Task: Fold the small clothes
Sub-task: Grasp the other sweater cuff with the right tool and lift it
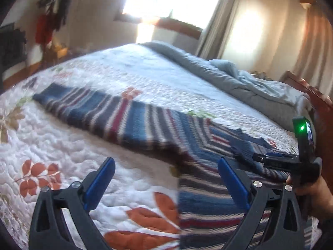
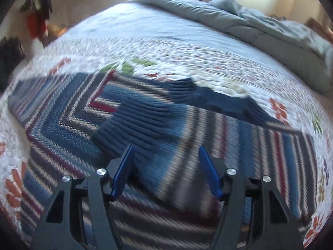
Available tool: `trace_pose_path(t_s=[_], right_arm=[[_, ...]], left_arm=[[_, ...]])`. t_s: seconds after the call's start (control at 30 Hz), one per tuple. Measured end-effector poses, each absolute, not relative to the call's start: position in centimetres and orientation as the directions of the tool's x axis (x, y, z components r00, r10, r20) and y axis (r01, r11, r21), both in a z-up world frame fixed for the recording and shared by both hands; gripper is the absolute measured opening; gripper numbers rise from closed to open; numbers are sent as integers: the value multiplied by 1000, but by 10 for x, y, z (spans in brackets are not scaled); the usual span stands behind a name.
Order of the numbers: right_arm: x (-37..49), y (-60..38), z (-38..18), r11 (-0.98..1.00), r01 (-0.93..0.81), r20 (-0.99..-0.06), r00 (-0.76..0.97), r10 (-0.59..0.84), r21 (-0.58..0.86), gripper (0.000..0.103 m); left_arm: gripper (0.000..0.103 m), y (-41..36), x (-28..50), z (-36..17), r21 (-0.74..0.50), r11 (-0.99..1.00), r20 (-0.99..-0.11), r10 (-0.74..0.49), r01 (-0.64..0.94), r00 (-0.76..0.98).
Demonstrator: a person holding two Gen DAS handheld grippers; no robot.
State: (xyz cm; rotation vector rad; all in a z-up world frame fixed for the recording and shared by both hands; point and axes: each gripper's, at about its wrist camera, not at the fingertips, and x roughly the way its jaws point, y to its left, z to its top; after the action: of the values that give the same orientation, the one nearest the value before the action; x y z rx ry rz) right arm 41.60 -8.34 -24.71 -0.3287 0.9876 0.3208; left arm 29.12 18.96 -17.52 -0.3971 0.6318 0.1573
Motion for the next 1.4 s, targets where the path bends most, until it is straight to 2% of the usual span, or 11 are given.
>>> trace_pose_path(t_s=[0.1,0.23,0.37,0.43,0.57,0.63,0.7,0.93,1.27,1.3,1.4], right_arm=[[409,-53,-255,871,-435,-863,505,25,-229,62],[410,-40,-215,877,-450,-880,468,74,-166,56],[401,34,-127,814,-580,-846,451,284,-36,64],[392,91,-96,742,-669,-844,368,391,52,77],[362,243,-98,561,-826,-920,172,352,61,77],[338,310,-119,458,-889,-945,137,296,15,57],[319,366,-145,379,-925,-958,136,252,-31,48],[301,465,-227,255,-957,-976,177,123,-141,48],[301,485,-271,171,-931,-943,332,31,-322,48],[303,486,-271,172,-927,-938,344,33,-334,44],[312,486,-270,193,-922,-938,347,26,-336,12]], left_arm=[[99,215,297,-186,-380,862,-625,28,-335,780],[99,231,297,-188,-433,830,-611,16,-351,792],[99,224,305,-199,-475,804,-612,-9,-358,791],[99,214,310,-204,-463,815,-626,-21,-350,780],[99,200,321,-209,-456,843,-661,-107,-284,743],[99,199,325,-211,-460,843,-676,-129,-278,726],[99,200,328,-212,-472,836,-683,-147,-279,715],[99,205,332,-213,-519,814,-682,-211,-260,700],[99,213,328,-204,-562,793,-647,-245,-235,722],[99,212,328,-204,-562,793,-648,-246,-235,721],[99,212,329,-203,-563,793,-644,-244,-232,725]])
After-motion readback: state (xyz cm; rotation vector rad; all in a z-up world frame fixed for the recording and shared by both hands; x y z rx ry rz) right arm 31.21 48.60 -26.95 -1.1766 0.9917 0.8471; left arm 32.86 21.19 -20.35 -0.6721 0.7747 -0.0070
